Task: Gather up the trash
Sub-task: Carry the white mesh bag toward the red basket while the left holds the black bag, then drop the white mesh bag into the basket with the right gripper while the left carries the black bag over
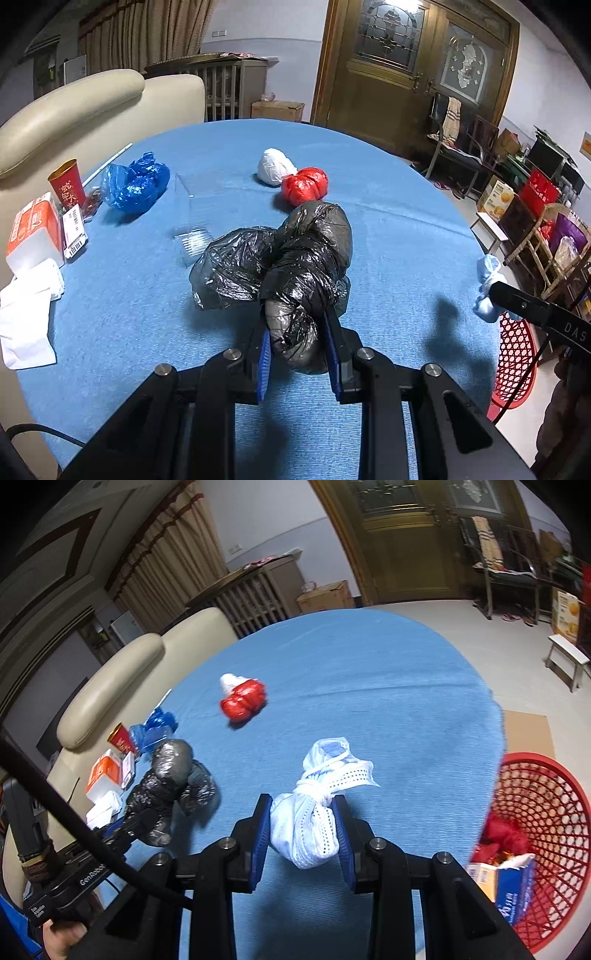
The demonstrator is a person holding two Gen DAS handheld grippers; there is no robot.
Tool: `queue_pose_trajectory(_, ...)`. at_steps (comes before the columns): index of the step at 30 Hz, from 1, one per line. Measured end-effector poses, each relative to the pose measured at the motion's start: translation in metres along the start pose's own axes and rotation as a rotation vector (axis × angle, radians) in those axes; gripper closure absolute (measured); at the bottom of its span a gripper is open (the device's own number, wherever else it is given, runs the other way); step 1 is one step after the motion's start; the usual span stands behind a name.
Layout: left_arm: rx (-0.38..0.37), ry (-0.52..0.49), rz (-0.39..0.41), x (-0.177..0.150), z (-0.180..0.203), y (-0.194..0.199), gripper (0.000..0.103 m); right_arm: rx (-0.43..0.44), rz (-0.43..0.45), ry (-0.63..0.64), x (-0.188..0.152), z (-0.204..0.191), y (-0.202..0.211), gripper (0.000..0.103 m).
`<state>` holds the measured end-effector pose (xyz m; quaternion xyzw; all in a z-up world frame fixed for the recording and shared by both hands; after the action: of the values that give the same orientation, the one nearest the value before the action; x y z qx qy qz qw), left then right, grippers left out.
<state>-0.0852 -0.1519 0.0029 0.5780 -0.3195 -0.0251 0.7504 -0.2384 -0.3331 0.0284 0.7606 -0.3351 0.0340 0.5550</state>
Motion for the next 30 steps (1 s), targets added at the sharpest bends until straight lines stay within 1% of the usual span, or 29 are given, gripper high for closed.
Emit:
queue_pose_trajectory(9, -0.015, -0.026, -0.002, 0.001, 0.015, -0.001, 0.076, -0.048, 0.029, -0.068, -0.004, 0.04, 0.018, 0.068)
queue_pose_trajectory(16, -0.034, -0.056, -0.005, 0.002, 0.029, -0.002, 0.076, -0.1, 0.054, -0.138, -0.012, 0.077, 0.035, 0.068)
queue_pose_trajectory(25, -0.055, -0.115, -0.004, 0.004, 0.06, 0.0, 0.076, -0.175, 0.071, -0.221, -0.026, 0.126, 0.054, 0.068)
queue_pose_trajectory(30, -0.08, -0.163, -0.005, 0.006, 0.087, 0.003, 0.076, -0.208, 0.067, -0.254, -0.034, 0.149, 0.059, 0.068)
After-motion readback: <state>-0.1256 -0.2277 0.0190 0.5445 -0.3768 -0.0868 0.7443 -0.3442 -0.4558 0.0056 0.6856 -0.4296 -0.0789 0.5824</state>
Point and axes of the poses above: each gripper's, at about its wrist camera, not at the fingertips, and y roughly against the way its jaws point, z to its right, x to its top, the point moved 9 cm from there along -y, roughly the way its jaws point, and after that the axes turned 15 degrees about -z, right-handed, at the moved point
